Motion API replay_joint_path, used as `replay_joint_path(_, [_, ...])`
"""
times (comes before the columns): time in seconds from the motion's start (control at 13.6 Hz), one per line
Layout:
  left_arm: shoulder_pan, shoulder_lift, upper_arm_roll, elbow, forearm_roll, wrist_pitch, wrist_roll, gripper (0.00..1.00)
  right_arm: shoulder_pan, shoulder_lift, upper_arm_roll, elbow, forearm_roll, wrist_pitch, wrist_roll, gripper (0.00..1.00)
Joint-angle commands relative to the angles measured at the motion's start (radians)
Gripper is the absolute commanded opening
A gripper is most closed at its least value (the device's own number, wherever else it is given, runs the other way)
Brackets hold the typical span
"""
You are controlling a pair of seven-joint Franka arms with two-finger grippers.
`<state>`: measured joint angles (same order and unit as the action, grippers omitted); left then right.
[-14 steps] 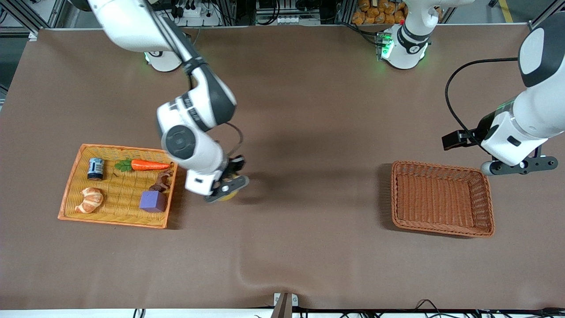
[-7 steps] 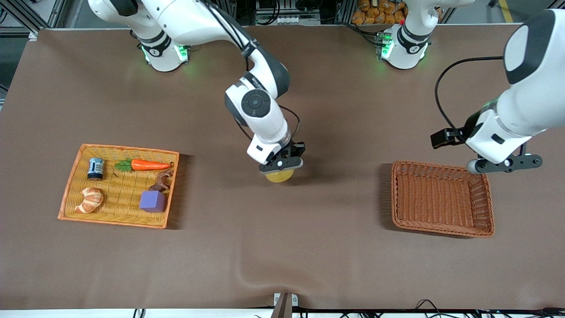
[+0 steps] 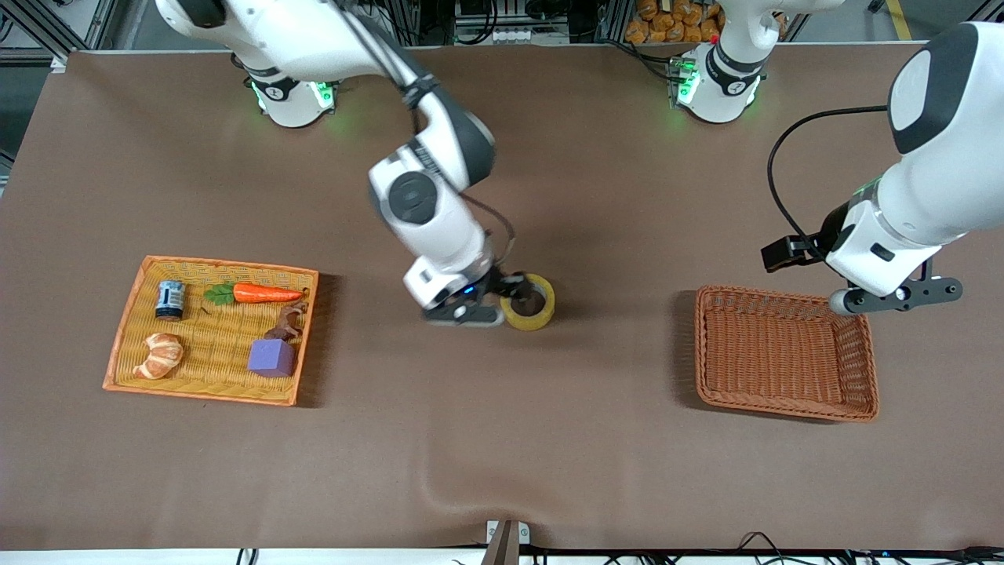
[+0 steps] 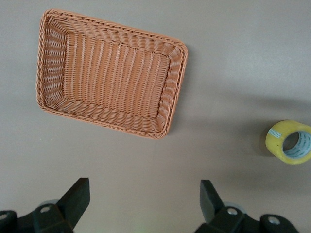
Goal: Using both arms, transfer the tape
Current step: 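Set the tape roll on the table midway and open the right gripper, then move the left gripper over the tape while the right gripper withdraws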
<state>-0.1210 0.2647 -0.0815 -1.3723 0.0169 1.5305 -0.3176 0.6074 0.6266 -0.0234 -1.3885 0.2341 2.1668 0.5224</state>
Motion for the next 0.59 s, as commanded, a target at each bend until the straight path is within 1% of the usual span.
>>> replay_joint_path(0.0, [-0.014,0.005,-0.006,0.013,0.006,0.011,-0.005,1.0,-0.141,-0.077,0.008,-0.018,0.011,-0.157,-0.227,1.0])
replay_joint_path(0.07, [-0.022,0.016,-0.014,0.015,0.005,0.034,-0.002,1.0,-0.191,-0.091,-0.01,-0.02,0.01,-0.2,-0.276,1.0])
replay_joint_path(0.15, [-0.066,0.037,-0.024,0.015,0.006,0.069,-0.011,1.0,-0.234,-0.103,-0.013,-0.023,0.001,-0.234,-0.347,1.0])
replay_joint_path(0.22, [-0.1,0.053,-0.02,0.015,0.008,0.095,-0.006,1.0,-0.282,-0.12,-0.013,-0.026,-0.015,-0.257,-0.416,1.0])
replay_joint_path(0.29, [-0.115,0.073,-0.026,0.015,0.006,0.111,-0.003,1.0,-0.322,-0.143,-0.013,-0.038,-0.039,-0.286,-0.468,1.0])
replay_joint_path(0.44, [-0.198,0.105,-0.023,0.007,0.024,0.115,-0.017,1.0,-0.392,-0.221,-0.013,-0.094,-0.12,-0.315,-0.546,1.0])
replay_joint_path(0.51, [-0.245,0.119,-0.021,0.001,0.064,0.114,-0.02,1.0,-0.431,-0.272,-0.013,-0.145,-0.136,-0.315,-0.608,1.0])
